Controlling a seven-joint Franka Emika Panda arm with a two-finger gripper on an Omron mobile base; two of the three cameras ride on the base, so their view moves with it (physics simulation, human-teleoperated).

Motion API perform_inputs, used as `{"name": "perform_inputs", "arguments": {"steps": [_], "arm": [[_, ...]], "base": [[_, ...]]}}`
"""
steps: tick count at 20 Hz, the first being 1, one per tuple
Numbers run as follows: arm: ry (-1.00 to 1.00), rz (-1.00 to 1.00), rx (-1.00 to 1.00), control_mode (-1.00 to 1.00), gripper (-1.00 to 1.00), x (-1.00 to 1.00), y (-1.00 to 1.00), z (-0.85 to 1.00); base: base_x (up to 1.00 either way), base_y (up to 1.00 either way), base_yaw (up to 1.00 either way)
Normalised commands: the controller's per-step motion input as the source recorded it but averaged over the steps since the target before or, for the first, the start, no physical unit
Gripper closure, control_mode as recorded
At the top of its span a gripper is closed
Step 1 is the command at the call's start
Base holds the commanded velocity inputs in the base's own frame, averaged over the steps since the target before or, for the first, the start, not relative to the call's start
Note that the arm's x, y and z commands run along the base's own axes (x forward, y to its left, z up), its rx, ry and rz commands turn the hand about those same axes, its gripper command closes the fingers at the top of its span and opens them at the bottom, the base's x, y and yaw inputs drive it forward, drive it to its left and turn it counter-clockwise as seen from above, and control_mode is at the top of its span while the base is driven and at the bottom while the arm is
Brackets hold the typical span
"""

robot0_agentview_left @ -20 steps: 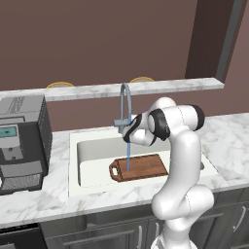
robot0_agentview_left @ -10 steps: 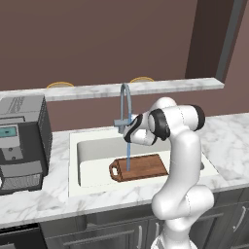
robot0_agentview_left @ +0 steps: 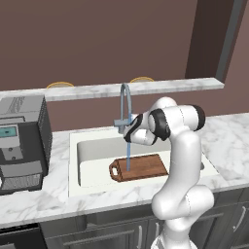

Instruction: Turn on the sink faucet with hot water and rinse the cutting board for ten seconds, then turn off the faucet. Push the cutting board to reach the water if necessary.

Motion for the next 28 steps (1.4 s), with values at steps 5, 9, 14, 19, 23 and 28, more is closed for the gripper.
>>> {"name": "perform_inputs", "arguments": {"steps": [5,9,14,19,23,28], "arm": [[0.00,0.00,0.00,-1.00,-1.00,-0.05,-0.15,0.00],[0.00,0.00,0.00,-1.00,-1.00,0.00,0.00,0.00],[0.00,0.00,0.00,-1.00,-1.00,0.00,0.00,0.00],[0.00,0.00,0.00,-1.00,-1.00,-0.04,-0.06,0.00],[0.00,0.00,0.00,-1.00,-1.00,-0.16,-0.12,0.04],[0.01,0.00,0.02,-1.00,-1.00,-0.24,-0.09,0.19]], "base": [[0.00,0.00,0.00],[0.00,0.00,0.00],[0.00,0.00,0.00],[0.00,0.00,0.00],[0.00,0.00,0.00],[0.00,0.00,0.00]]}}
